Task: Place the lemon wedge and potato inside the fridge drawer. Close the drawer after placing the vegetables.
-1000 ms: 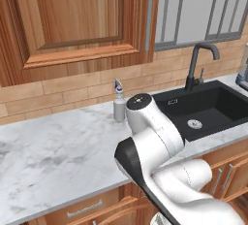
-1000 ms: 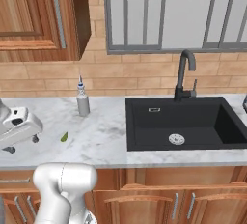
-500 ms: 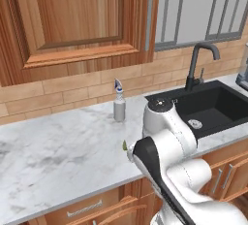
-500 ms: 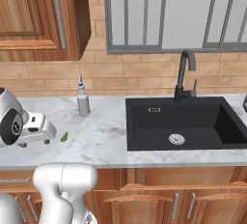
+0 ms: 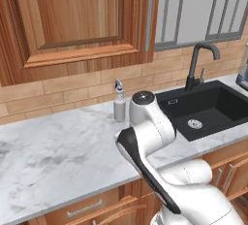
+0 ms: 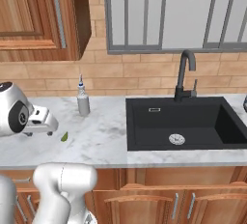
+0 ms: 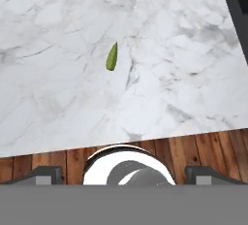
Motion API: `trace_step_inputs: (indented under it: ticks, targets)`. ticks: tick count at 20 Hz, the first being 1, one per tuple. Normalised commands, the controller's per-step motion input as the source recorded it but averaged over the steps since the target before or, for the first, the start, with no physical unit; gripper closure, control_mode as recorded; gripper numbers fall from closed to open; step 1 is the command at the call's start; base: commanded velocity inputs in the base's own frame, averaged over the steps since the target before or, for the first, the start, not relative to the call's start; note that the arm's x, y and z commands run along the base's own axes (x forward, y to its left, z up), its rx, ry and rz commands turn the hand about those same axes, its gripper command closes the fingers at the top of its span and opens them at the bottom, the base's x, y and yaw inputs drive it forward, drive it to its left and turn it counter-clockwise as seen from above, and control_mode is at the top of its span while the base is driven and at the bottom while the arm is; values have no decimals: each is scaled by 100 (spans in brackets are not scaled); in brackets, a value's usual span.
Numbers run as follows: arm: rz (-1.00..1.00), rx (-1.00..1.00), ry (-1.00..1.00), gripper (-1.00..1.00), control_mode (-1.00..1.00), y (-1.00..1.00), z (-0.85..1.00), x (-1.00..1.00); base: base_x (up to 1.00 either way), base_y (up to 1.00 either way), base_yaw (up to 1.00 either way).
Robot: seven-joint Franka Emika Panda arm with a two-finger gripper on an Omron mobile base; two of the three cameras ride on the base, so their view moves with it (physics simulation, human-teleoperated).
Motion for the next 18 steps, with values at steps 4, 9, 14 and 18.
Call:
trace_step_inputs:
  ticks: [4, 9, 14, 18]
  targets:
    - [-14, 0, 0, -100, -100, 8, -32, 40, 0, 0, 0]
    - [-5, 0, 2, -100, -100, 0, -39, 51, 0, 0, 0]
    - [0, 0, 11, -100, -100, -2, -44, 40, 0, 0, 0]
    - [0, 6, 6, -100, -100, -9, -44, 41, 0, 0, 0]
